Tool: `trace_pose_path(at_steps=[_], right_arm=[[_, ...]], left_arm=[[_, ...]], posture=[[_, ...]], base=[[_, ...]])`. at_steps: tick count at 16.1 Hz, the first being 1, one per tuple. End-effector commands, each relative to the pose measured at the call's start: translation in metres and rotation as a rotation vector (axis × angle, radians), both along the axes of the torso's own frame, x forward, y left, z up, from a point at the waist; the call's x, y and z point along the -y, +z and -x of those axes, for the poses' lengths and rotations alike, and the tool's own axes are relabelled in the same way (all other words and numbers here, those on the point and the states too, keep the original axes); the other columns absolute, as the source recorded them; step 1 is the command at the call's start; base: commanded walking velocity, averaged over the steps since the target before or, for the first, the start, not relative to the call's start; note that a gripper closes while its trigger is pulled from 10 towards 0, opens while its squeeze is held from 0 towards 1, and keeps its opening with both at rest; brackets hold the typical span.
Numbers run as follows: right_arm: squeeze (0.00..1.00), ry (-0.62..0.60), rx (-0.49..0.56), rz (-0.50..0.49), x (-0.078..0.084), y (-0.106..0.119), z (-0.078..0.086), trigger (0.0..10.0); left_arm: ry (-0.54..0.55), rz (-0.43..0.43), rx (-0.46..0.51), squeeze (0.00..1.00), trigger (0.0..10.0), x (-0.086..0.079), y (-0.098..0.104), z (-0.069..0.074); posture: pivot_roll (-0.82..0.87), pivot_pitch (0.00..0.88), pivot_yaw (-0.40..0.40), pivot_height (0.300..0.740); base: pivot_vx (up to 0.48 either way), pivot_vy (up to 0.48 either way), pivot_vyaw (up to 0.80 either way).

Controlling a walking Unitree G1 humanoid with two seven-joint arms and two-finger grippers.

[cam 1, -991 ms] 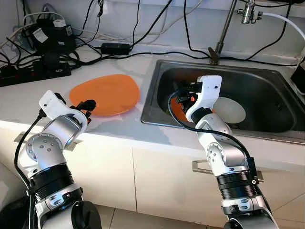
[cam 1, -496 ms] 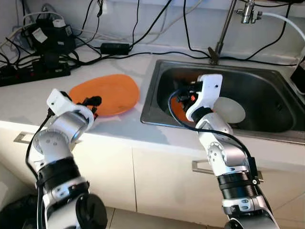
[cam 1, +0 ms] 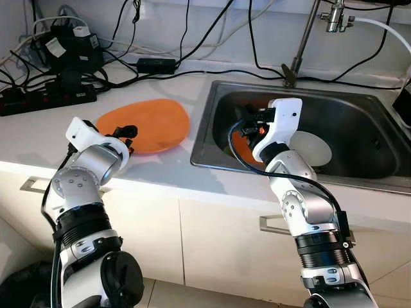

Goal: Kitchen organization

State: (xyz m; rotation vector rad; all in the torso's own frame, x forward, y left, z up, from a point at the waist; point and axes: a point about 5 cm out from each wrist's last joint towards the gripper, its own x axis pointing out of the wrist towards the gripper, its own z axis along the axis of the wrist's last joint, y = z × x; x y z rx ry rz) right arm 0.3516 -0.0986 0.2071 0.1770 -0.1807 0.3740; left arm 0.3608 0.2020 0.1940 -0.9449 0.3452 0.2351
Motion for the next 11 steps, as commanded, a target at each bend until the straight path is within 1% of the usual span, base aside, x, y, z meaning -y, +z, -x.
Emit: trace_pose_path(at_steps=[1,3,5,11], right_arm=[[0.00,-0.010,0.002,0.003,0.004,0.002,0.001,10.0],[0.00,-0.010,0.000,0.004,0.005,0.002,0.001,10.0],[0.00,-0.010,-0.001,0.007,0.005,0.002,0.001,10.0],[0.00,-0.005,-0.005,0.009,0.004,0.002,0.001,10.0]], left_arm=[[-0.044,0.002,-0.031,0.00,10.0,0.010,-0.008,-0.003],[-0.064,0.015,-0.060,0.00,10.0,0.017,-0.019,-0.002],[-0.082,0.017,-0.071,0.00,10.0,0.022,-0.026,-0.002],[-0.089,-0.011,-0.064,0.00,10.0,0.024,-0.028,-0.008]], posture=[[0.03,0.015,0.008,0.740],[0.03,0.026,0.002,0.740],[0.03,0.028,0.001,0.740],[0.03,0.034,-0.001,0.740]], base=[[0.000,0.000,0.00],[0.000,0.000,0.00],[0.000,0.000,0.00],[0.000,0.000,0.00]])
